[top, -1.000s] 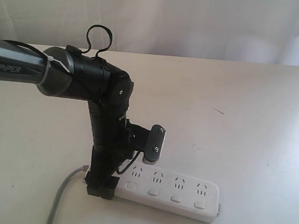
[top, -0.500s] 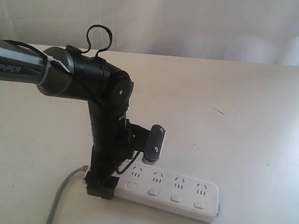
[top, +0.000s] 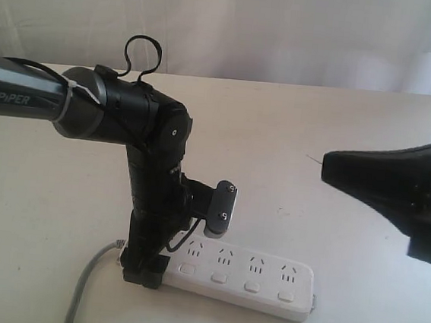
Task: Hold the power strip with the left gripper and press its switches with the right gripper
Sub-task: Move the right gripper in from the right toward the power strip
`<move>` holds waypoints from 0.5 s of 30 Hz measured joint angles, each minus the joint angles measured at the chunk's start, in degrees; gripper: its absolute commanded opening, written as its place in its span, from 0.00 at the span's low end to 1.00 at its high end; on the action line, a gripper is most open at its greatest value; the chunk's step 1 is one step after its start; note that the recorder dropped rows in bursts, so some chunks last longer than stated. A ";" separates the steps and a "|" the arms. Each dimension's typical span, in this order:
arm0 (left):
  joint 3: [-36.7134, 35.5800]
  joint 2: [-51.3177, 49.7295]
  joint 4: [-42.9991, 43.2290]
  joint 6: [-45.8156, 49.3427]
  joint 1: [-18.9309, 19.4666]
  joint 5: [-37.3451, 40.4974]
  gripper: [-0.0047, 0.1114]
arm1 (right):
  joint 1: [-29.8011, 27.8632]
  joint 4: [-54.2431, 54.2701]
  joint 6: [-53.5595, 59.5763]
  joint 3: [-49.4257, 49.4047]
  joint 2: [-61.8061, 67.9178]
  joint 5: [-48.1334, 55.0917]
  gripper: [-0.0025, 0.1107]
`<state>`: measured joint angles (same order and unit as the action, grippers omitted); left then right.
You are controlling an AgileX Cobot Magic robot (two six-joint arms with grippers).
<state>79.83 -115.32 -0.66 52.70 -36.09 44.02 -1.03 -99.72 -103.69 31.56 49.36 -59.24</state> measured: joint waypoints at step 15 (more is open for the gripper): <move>0.00 0.00 0.00 0.67 0.00 0.00 0.04 | 31.21 -0.65 8.60 -3.80 14.27 31.34 0.02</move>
<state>79.83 -115.32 -0.66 53.37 -36.09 44.02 30.19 -100.37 -95.09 27.76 63.63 -27.90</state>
